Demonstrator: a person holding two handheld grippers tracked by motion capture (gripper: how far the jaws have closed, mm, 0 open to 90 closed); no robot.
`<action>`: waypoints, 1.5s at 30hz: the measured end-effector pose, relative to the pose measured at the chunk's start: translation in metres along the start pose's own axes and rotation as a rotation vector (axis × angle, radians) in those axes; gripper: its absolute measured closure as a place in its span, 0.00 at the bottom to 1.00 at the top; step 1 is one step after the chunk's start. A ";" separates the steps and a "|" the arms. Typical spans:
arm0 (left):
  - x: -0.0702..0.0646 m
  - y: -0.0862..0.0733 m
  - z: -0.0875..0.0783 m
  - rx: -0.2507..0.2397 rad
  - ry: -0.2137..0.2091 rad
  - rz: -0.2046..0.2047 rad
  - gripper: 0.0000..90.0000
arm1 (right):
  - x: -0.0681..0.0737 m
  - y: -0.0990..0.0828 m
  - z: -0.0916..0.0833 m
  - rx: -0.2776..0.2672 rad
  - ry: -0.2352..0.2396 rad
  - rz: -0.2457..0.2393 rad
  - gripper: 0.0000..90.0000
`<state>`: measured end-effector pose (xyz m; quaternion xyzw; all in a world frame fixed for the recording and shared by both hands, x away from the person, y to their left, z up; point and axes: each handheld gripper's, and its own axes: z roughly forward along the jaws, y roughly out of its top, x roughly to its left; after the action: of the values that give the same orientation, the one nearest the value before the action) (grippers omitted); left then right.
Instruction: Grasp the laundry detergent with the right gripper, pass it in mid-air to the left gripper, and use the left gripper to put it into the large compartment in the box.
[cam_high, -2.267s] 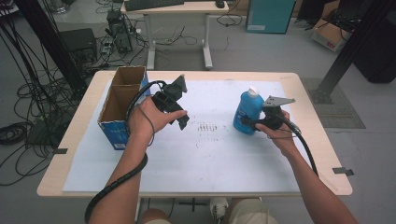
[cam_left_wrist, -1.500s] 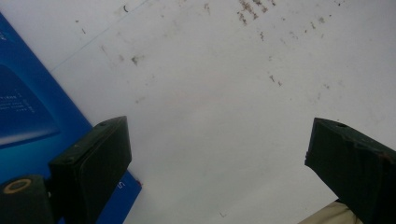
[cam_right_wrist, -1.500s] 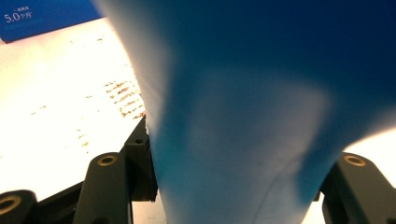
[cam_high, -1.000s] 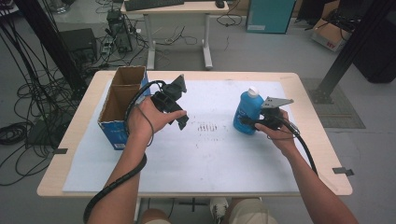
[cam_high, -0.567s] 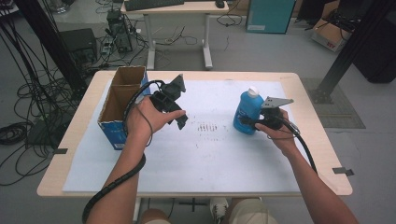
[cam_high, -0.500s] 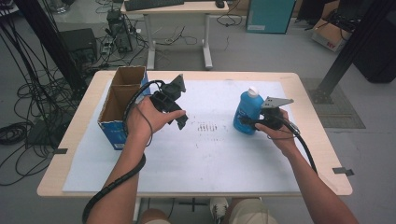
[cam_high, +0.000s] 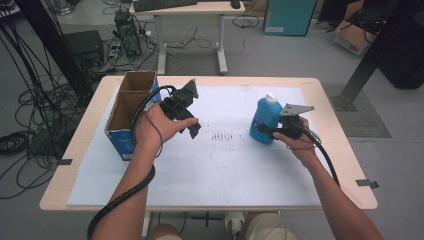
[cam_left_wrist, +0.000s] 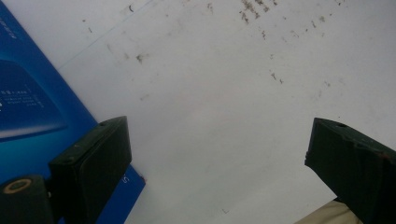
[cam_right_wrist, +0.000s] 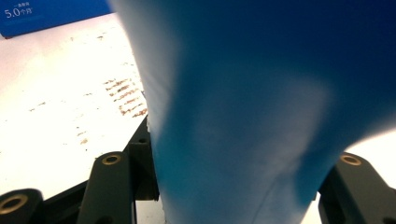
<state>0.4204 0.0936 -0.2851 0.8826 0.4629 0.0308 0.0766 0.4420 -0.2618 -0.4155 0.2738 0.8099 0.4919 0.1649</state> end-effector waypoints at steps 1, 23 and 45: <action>0.000 0.000 0.000 -0.002 0.000 -0.002 0.08 | 0.000 0.000 0.000 0.000 0.000 -0.001 0.48; 0.000 -0.004 -0.005 -0.005 0.009 -0.003 0.08 | -0.001 0.000 0.000 0.000 0.005 0.009 0.48; 0.003 -0.010 -0.009 -0.015 0.015 -0.007 0.08 | -0.001 0.000 0.000 0.003 0.006 0.014 0.48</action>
<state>0.4133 0.1024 -0.2783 0.8801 0.4663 0.0406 0.0800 0.4427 -0.2626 -0.4156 0.2781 0.8092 0.4927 0.1587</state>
